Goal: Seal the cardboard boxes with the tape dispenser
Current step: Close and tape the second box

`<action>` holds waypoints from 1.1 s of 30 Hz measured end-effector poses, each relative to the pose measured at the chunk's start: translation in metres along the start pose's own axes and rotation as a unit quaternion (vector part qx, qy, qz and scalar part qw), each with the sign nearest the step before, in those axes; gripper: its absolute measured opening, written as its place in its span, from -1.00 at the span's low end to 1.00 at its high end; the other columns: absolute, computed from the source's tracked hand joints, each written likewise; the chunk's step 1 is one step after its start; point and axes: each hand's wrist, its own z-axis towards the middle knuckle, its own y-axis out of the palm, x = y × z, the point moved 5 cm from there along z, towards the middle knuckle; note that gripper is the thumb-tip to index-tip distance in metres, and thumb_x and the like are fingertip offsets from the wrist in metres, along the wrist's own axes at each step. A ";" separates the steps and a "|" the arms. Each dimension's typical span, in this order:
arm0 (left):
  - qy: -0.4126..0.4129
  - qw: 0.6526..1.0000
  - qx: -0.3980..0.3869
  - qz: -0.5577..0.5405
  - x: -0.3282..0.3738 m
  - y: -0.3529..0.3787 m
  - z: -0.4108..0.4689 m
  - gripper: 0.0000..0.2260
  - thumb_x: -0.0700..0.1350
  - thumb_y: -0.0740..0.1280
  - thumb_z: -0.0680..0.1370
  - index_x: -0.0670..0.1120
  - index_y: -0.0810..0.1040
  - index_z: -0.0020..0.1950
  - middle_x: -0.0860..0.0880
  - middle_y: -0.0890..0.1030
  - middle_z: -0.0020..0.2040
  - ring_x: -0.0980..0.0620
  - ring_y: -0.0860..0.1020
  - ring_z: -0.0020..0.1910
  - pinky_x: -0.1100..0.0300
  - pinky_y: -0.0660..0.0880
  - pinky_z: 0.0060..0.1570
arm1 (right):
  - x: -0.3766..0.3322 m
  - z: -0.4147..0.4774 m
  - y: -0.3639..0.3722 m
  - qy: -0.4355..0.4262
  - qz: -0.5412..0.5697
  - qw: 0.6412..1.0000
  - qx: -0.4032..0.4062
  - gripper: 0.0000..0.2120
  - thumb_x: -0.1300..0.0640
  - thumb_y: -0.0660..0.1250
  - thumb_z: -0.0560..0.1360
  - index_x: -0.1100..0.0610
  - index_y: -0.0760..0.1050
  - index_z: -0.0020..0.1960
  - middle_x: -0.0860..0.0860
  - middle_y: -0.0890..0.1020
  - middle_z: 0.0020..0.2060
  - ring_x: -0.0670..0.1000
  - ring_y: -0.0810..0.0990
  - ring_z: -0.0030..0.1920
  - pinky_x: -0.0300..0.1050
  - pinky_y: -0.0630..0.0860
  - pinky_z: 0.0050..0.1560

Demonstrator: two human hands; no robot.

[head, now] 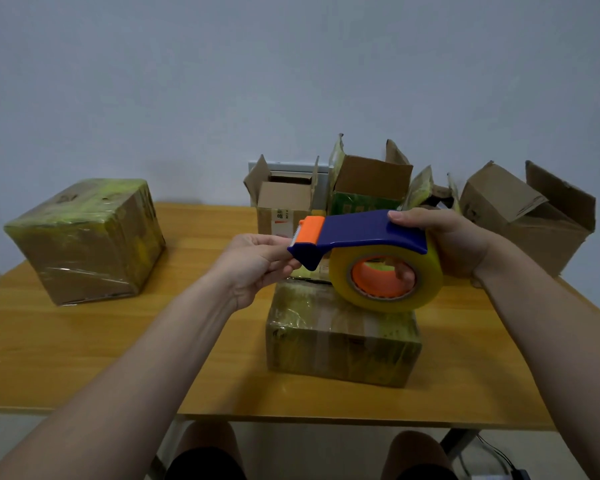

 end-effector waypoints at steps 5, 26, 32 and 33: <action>-0.006 1.000 0.026 -0.011 -0.004 -0.010 0.002 -0.84 -0.22 0.55 0.42 -0.23 0.75 -0.03 -0.14 0.72 -0.23 0.14 0.64 -0.39 0.34 0.57 -0.40 | -0.001 -0.003 -0.009 0.022 -0.032 0.999 0.037 -0.44 -0.04 0.32 0.48 0.25 0.47 0.38 0.09 0.73 -0.20 0.02 0.71 -0.36 -0.14 0.63 -0.36; -0.005 0.980 0.064 0.190 -0.004 -0.026 0.004 -0.97 -0.17 0.59 0.44 -0.11 0.78 -0.17 -0.12 0.75 -0.19 0.10 0.70 -0.33 0.27 0.60 -0.37 | -0.016 0.010 -0.018 0.092 -0.167 0.978 0.087 -0.39 -0.22 0.45 0.36 0.11 0.58 0.29 0.18 0.71 0.02 0.12 0.69 -0.20 -0.09 0.62 -0.34; -0.017 0.975 0.057 0.214 -0.010 -0.026 0.007 -0.95 -0.17 0.59 0.43 -0.11 0.78 -0.14 -0.09 0.76 -0.19 0.11 0.71 -0.30 0.30 0.58 -0.37 | -0.017 0.015 -0.013 0.114 -0.177 0.973 0.090 -0.42 -0.22 0.48 0.35 0.13 0.62 0.23 0.23 0.70 -0.01 0.15 0.66 -0.26 -0.10 0.60 -0.38; -0.014 0.973 0.058 0.222 -0.011 -0.026 0.007 -0.96 -0.17 0.59 0.44 -0.10 0.78 -0.14 -0.08 0.76 -0.20 0.11 0.71 -0.29 0.31 0.57 -0.37 | -0.017 0.016 -0.013 0.119 -0.172 0.974 0.087 -0.43 -0.22 0.48 0.36 0.13 0.63 0.21 0.24 0.70 -0.03 0.13 0.65 -0.30 -0.10 0.60 -0.38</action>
